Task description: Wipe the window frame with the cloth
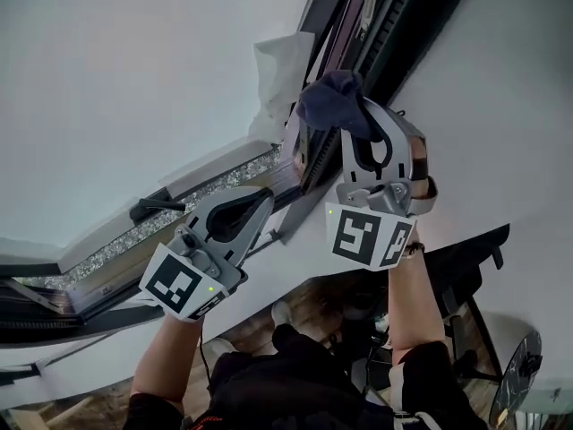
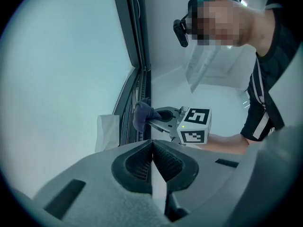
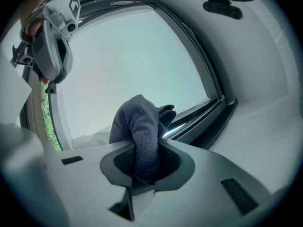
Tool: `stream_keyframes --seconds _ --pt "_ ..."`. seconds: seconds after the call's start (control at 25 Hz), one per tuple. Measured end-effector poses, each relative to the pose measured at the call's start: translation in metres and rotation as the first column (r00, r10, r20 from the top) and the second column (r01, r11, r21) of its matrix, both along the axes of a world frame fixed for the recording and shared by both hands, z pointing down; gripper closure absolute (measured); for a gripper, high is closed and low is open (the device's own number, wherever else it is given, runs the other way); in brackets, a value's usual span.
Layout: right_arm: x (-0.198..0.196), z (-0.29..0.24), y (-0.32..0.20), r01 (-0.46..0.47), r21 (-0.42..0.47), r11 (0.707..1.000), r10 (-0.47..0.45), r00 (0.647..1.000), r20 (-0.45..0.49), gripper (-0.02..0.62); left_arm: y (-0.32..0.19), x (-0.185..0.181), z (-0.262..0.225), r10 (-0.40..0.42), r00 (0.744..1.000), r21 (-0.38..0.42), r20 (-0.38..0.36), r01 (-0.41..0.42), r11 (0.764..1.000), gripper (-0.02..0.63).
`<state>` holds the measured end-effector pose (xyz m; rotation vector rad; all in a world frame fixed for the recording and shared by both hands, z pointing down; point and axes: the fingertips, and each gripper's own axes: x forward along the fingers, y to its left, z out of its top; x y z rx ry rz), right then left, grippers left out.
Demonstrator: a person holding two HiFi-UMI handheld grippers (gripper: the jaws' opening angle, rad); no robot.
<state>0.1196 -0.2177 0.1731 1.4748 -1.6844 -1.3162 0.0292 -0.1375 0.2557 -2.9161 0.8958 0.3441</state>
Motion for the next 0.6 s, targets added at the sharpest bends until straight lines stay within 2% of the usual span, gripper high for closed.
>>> stream_keyframes --seconds 0.28,0.44,0.6 --pt "0.005 -0.079 0.005 -0.034 0.096 0.995 0.027 0.997 0.067 0.535 0.008 0.007 -0.031 0.003 1.000 0.038 0.003 -0.003 0.999 0.586" --pt "0.009 -0.111 0.005 -0.057 0.145 0.988 0.046 0.996 0.077 0.535 0.008 0.002 -0.040 -0.008 1.000 0.094 -0.002 0.008 0.996 0.586" --pt "0.012 -0.134 0.003 -0.076 0.178 0.981 0.064 0.995 0.070 0.535 0.009 -0.001 -0.045 -0.015 1.000 0.105 -0.002 0.015 0.994 0.586"
